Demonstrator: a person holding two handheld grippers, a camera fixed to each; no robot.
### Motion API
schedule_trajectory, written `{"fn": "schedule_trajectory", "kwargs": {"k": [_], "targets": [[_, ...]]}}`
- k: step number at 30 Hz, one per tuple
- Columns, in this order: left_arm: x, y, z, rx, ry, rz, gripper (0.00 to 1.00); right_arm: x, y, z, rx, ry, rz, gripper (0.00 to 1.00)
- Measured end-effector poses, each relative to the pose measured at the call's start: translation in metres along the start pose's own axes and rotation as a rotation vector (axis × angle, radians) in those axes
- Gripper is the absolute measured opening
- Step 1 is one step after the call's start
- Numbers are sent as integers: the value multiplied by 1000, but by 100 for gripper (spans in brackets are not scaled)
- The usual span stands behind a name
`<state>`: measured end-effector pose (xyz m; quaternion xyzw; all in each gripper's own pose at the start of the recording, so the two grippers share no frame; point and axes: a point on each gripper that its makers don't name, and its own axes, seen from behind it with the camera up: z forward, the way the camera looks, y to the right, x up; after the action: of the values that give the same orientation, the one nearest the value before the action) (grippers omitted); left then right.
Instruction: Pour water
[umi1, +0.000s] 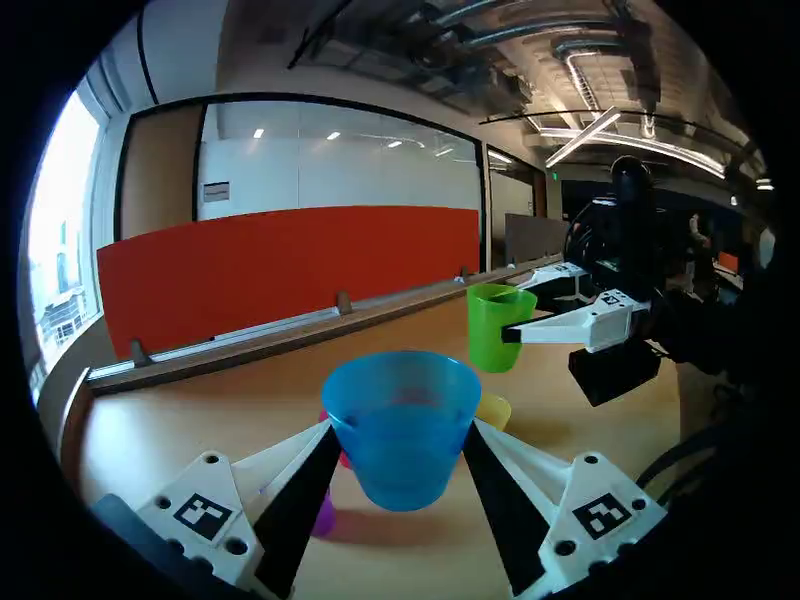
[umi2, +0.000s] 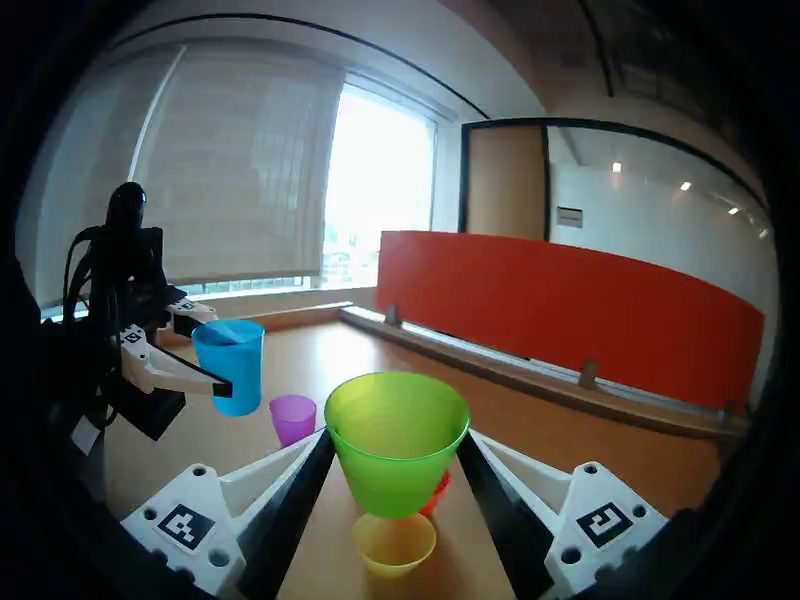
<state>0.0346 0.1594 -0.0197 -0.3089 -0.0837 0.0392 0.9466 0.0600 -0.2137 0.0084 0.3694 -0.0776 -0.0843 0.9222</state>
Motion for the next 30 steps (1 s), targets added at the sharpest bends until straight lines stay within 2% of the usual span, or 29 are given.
{"fn": "schedule_trajectory", "kwargs": {"k": [15, 30], "targets": [[5, -6, -2, 11, 27, -23, 81, 8, -3, 6, 2, 39, 8, 90], [6, -11, 0, 16, 31, -20, 81, 10, -7, 12, 12, 71, 15, 91]]}}
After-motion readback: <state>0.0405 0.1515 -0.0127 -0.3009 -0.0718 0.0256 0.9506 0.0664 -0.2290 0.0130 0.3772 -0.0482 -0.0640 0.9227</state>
